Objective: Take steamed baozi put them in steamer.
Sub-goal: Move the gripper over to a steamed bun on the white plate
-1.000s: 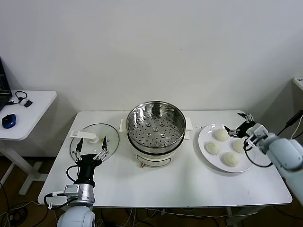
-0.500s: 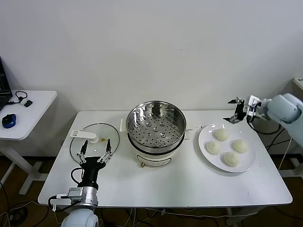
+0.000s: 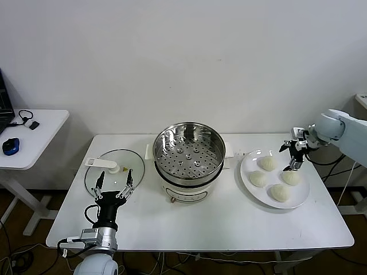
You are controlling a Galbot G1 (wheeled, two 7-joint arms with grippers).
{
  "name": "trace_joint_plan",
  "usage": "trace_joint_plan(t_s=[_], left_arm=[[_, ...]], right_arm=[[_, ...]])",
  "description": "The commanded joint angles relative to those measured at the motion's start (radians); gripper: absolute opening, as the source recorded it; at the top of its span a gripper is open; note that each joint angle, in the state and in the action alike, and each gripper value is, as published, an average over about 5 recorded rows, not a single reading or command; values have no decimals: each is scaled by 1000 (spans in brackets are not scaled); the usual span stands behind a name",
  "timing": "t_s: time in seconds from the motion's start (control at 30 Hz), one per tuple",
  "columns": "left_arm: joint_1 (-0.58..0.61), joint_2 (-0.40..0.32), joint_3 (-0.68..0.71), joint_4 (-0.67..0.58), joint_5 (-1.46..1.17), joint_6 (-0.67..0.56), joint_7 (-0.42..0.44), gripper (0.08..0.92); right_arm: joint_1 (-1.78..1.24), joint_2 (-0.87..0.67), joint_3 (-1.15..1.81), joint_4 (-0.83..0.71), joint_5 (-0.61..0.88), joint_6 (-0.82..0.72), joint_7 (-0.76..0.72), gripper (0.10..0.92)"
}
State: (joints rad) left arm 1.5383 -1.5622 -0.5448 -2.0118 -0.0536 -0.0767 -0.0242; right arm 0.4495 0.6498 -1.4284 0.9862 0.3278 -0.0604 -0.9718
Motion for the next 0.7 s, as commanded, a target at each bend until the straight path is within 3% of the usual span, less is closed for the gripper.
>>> trace_joint_plan(t_s=[0.03,0.7], left_arm=[[-8,3,-1,26,-10,-19,-5,823],[-8,9,4,53,-4,-28,2,823]], right_arm=[[27,176,-132,-328,19,150,-81,823],[-224,353,152,-576,-71,225,-77,823]])
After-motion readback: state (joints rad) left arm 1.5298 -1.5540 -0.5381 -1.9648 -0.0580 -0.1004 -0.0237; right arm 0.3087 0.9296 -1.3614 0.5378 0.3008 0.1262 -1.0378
